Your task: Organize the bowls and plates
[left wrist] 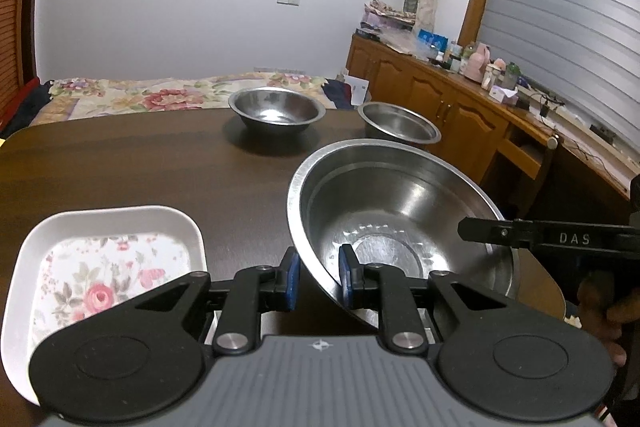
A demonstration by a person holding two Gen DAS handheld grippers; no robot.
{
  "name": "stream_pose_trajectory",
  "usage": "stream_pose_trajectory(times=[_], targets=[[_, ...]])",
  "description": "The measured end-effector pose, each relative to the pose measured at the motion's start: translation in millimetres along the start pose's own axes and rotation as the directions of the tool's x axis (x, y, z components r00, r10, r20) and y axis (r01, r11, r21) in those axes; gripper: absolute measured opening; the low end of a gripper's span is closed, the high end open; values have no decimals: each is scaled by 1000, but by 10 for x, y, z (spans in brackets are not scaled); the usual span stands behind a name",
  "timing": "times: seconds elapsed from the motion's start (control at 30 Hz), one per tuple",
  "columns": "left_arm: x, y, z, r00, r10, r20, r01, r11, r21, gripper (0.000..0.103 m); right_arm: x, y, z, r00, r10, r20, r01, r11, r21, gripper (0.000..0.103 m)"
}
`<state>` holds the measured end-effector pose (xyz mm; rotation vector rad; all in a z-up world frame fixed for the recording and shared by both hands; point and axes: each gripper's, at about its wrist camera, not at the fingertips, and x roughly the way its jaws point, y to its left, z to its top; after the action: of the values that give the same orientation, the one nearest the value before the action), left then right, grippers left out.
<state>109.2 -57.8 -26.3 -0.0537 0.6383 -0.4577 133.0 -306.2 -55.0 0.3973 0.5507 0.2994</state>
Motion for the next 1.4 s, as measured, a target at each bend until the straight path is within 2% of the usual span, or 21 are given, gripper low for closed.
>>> stream_pose_trajectory(times=[0.37,1.27,1.4], targets=[[66,-32,-75,1000,10,-20,-10,1000,2,22,-4,14,-102,1000,-23,-9,23,1000,-21,21],[64,-21,-81,1000,10,-2,-10,1000,-18,26,2,-8,-158,999,-28,-15,28,1000,-11,22],[54,8,-74,1000,21,3,-21,999,-25,35,-19,-11,-111,999,-30,-11,30,999,-19,23]])
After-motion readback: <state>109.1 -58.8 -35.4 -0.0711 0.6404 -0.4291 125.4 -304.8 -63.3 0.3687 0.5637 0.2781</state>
